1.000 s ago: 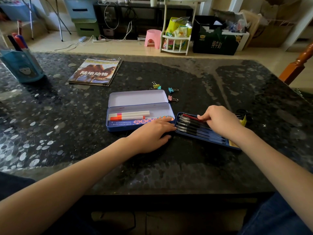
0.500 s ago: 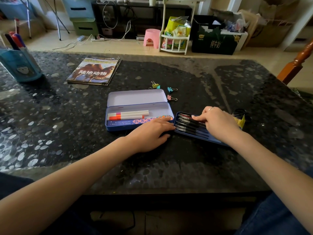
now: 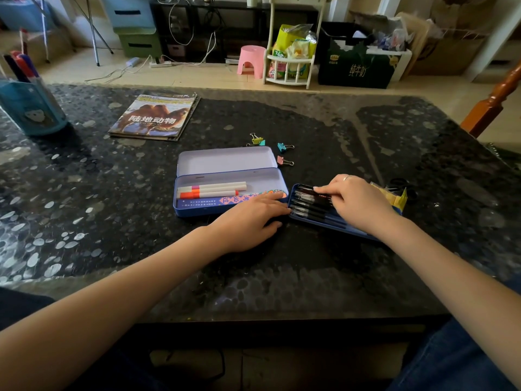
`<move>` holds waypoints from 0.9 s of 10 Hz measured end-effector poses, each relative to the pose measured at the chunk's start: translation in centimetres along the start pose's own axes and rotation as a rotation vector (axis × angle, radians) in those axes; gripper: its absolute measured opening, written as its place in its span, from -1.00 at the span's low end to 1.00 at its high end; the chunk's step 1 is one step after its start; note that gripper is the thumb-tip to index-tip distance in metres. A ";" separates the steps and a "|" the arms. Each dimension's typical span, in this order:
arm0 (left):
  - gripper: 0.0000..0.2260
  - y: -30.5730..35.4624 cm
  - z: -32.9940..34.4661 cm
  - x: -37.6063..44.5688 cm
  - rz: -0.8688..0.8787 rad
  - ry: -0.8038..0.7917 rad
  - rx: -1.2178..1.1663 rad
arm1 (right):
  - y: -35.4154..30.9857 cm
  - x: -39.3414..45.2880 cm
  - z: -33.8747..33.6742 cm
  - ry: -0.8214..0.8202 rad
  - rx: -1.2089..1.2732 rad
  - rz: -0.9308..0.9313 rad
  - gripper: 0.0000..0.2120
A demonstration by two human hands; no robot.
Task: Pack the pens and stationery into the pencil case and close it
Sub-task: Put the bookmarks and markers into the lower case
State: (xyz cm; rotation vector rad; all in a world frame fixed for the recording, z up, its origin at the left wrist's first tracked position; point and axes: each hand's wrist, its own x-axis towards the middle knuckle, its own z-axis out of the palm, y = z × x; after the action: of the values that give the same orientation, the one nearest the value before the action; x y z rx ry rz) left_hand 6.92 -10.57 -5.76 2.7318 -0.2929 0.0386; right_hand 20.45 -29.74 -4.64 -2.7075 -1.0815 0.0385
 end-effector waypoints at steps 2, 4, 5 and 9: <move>-0.64 0.1 -0.1 0.1 -0.002 -0.008 0.009 | -0.4 -0.2 0.0 -0.009 0.080 -0.048 -0.75; -0.64 0.1 -0.1 0.1 -0.005 -0.012 0.008 | -0.5 -0.1 -0.1 -0.015 0.032 -0.034 -0.75; -0.64 0.2 -0.2 0.0 -0.003 -0.013 0.016 | -0.6 0.0 -0.2 -0.001 0.096 -0.009 -0.77; -0.63 0.3 -0.3 0.0 -0.010 -0.019 0.018 | -0.1 0.3 -0.3 -0.059 0.198 0.013 -0.76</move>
State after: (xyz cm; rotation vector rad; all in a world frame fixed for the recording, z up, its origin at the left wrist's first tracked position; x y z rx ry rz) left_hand 6.85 -10.75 -5.40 2.7532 -0.2859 0.0124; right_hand 20.64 -29.49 -4.31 -2.5505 -1.0172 0.2170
